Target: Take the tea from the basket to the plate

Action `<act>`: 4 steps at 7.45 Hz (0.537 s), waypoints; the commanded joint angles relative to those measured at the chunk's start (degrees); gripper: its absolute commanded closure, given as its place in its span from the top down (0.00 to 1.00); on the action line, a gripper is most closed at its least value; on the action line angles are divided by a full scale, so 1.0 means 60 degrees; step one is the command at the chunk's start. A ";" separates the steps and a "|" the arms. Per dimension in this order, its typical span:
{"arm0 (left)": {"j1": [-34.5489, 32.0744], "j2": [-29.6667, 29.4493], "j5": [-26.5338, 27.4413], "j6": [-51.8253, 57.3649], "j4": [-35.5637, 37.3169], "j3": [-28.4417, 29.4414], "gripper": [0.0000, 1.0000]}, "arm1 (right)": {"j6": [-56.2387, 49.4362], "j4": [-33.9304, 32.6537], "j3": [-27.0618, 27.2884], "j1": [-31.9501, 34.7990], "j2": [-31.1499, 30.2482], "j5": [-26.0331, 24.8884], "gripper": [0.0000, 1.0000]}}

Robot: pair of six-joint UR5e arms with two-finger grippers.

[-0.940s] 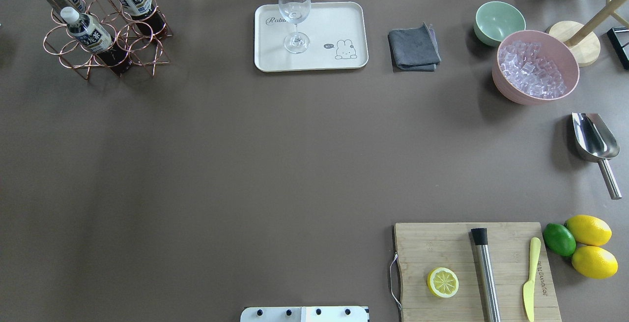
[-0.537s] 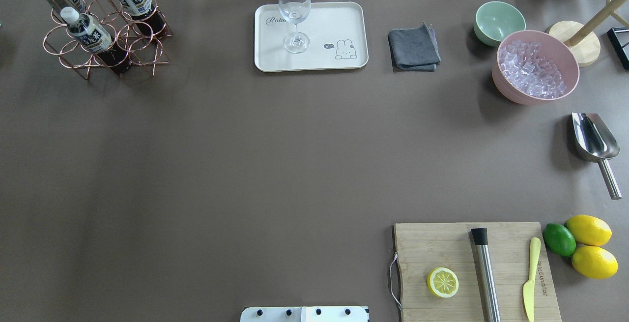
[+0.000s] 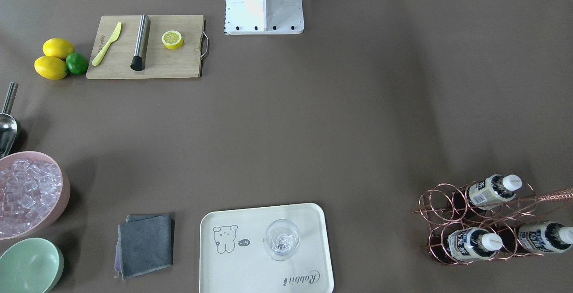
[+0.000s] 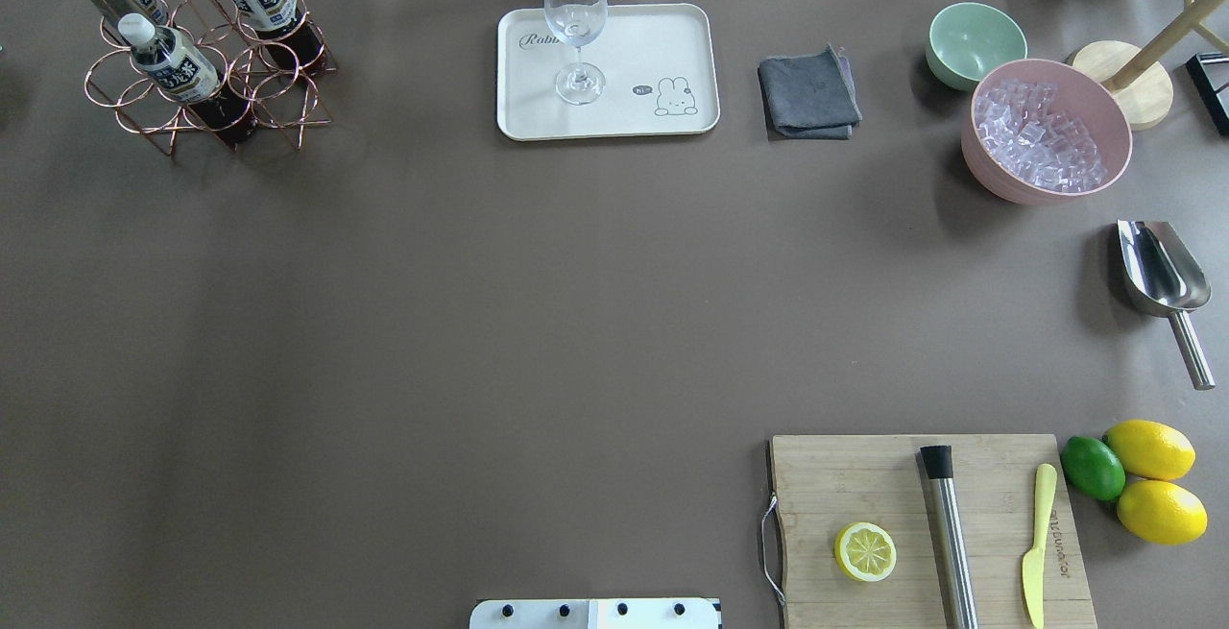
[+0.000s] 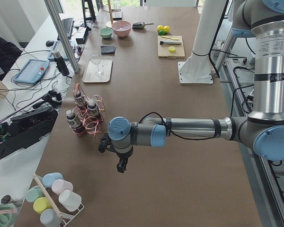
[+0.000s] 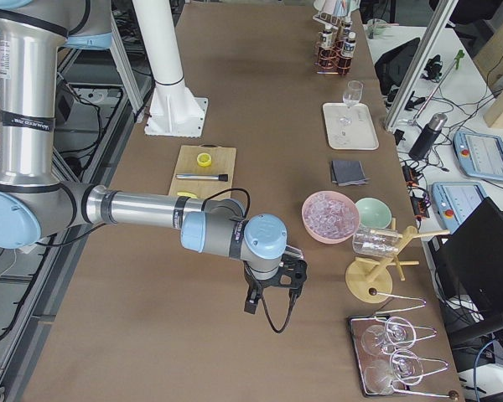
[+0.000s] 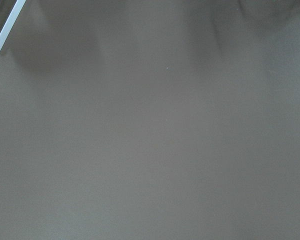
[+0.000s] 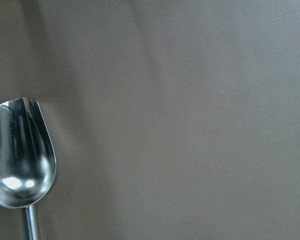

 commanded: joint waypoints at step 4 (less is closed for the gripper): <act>-0.0002 -0.0006 0.0034 -0.0011 0.0037 -0.0070 0.98 | 0.0000 0.0015 -0.0001 0.0000 -0.0059 0.0000 1.00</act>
